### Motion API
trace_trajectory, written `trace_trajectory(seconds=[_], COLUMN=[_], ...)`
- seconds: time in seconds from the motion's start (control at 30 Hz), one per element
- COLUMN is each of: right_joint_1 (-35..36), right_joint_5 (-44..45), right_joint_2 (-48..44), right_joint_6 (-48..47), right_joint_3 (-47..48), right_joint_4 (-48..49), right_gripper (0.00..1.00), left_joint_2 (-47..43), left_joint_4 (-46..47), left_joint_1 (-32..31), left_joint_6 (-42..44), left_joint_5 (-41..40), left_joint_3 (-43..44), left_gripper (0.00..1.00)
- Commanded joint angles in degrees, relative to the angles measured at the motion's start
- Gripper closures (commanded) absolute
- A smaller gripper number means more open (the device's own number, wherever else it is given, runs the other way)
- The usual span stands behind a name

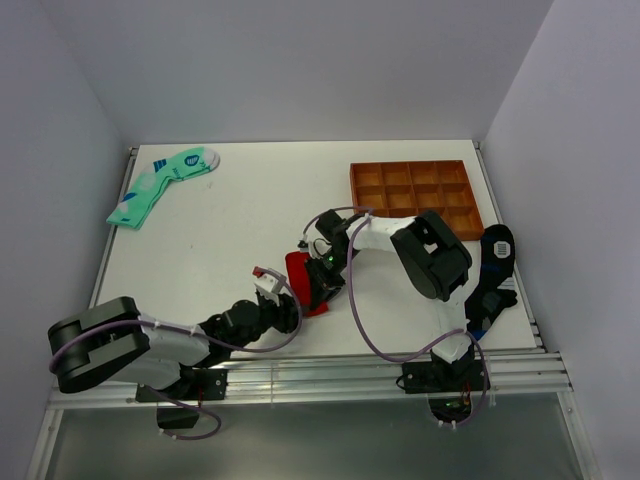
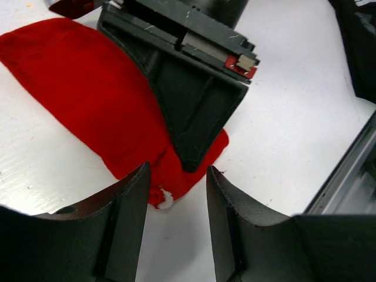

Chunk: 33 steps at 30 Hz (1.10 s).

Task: Roll the socks
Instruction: Roll the sock at the center of the board.

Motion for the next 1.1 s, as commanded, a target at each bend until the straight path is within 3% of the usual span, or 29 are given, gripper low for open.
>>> trace_trajectory(seconds=[0.0, 0.37, 0.77, 1.07], right_joint_1=[-0.34, -0.34, -0.34, -0.34], right_joint_5=[5.34, 5.61, 5.43, 4.91], right_joint_2=[0.83, 1.00, 0.82, 1.09], right_joint_6=[-1.90, -2.08, -2.25, -2.69], right_joint_3=[0.45, 0.80, 0.45, 0.71], right_joint_4=[-1.46, -1.90, -1.90, -2.34], right_gripper=[0.83, 0.84, 0.84, 0.84], left_joint_2=[-2.31, 0.75, 9.28, 10.25], left_joint_4=[2.67, 2.39, 6.62, 6.88], left_joint_1=[-0.58, -0.94, -0.94, -0.94], left_joint_6=[1.49, 1.49, -0.01, 0.17], left_joint_5=[2.61, 6.48, 0.59, -2.13], left_joint_3=[0.84, 2.60, 3.65, 2.86], left_gripper=[0.52, 0.53, 0.54, 0.55])
